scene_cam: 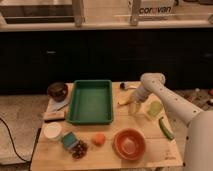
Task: Place banana in red bowl
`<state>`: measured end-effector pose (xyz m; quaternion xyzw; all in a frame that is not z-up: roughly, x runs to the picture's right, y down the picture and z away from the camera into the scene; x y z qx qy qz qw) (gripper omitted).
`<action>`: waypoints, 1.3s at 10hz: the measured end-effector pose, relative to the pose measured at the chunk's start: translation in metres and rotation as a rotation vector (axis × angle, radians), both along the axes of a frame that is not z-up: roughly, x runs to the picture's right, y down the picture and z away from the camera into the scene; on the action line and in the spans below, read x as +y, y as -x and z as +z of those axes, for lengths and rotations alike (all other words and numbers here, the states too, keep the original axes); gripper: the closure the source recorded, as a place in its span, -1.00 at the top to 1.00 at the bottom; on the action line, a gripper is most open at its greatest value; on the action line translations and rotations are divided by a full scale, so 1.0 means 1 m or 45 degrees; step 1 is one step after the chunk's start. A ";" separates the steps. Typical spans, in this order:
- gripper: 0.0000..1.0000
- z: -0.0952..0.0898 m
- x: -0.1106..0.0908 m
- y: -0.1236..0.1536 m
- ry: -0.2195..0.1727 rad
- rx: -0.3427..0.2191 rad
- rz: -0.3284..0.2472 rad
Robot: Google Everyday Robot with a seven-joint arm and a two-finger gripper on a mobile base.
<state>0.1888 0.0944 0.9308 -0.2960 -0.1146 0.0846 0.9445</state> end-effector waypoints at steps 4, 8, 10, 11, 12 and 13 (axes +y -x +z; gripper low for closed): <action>0.60 -0.001 -0.011 0.002 -0.022 0.003 -0.086; 0.60 0.001 -0.019 0.012 -0.035 -0.018 -0.158; 0.59 0.003 -0.019 0.014 -0.034 -0.032 -0.171; 0.45 0.005 -0.019 0.016 -0.029 -0.043 -0.173; 0.26 0.007 -0.018 0.016 -0.020 -0.056 -0.170; 0.05 0.009 -0.016 0.015 -0.011 -0.072 -0.163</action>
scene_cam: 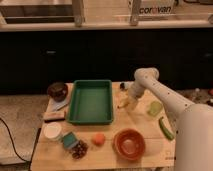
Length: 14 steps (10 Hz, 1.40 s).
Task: Place banana in red bowl
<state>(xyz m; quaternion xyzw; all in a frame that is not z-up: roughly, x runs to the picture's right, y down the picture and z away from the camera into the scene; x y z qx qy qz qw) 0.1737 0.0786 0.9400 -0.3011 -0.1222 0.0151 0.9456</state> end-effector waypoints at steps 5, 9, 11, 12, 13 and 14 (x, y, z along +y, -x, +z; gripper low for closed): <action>-0.93 0.013 0.017 0.003 0.073 -0.087 0.038; -1.00 0.010 0.017 0.003 0.076 -0.086 0.030; -1.00 -0.004 0.017 -0.013 0.057 -0.037 0.014; -1.00 -0.010 0.016 -0.024 0.041 -0.011 0.012; -1.00 -0.014 0.015 -0.026 0.026 0.006 0.006; -1.00 -0.017 0.014 -0.026 0.013 0.018 0.003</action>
